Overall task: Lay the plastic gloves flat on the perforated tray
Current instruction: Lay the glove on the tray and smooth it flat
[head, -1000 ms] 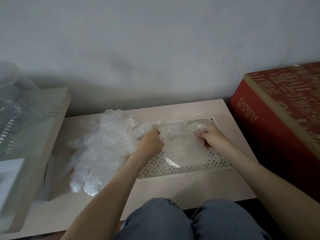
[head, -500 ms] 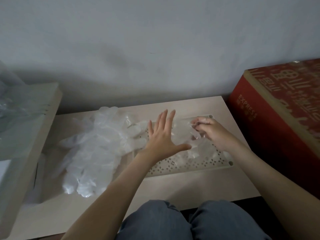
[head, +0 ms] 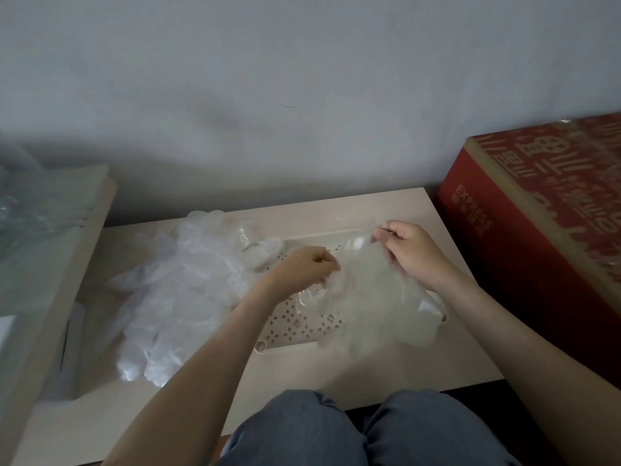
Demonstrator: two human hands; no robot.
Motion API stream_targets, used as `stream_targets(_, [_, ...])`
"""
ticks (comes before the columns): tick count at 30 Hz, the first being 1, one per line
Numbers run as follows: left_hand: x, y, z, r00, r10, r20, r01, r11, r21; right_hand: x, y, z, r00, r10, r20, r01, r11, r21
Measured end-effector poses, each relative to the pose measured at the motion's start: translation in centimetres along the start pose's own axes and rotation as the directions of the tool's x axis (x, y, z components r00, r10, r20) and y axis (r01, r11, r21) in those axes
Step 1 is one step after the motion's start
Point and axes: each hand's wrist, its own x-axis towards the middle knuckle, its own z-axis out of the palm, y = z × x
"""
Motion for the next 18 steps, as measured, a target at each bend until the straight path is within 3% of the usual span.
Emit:
stream_targets(5, [0.0, -0.7, -1.3, 0.995, -0.103, 0.018, 0.099, 0.878, -0.468, 0.7, 1.7, -0.2, 0.982, 0.122, -0.143, -0.116, 0.992, 0.050])
stream_targets(6, [0.2, -1.0, -1.3, 0.989, -0.147, -0.007, 0.114, 0.796, -0.594, 0.8, 2.0, -0.2, 0.972, 0.157, -0.172, -0.147, 0.987, 0.072])
stream_targets(8, [0.6, -1.6, -1.2, 0.964, -0.264, -0.020, 0.128, 0.530, -0.839, 0.9, 2.6, 0.1, 0.945, 0.248, -0.212, -0.224, 0.966, 0.130])
stream_targets(9, [0.8, -1.9, -1.0, 0.951, -0.310, -0.010, 0.134, 0.439, -0.888, 0.9, 3.1, 0.4, 0.928, 0.296, -0.225, -0.264, 0.951, 0.159])
stream_targets(10, [0.8, -2.1, -0.6, 0.941, -0.337, 0.007, 0.164, 0.439, -0.883, 0.8, 3.6, 0.9, 0.910, 0.340, -0.237, -0.303, 0.936, 0.178])
stream_targets(13, [0.6, -2.1, 1.1, 0.919, -0.385, 0.085, 0.317, 0.593, -0.741, 0.3, 5.1, 2.1, 0.867, 0.433, -0.246, -0.392, 0.898, 0.199])
stream_targets(18, [0.6, -1.5, 1.5, 0.894, -0.370, 0.253, 0.447, 0.702, -0.554, 0.2, 5.2, 2.5, 0.911, 0.391, -0.129, -0.357, 0.907, 0.224])
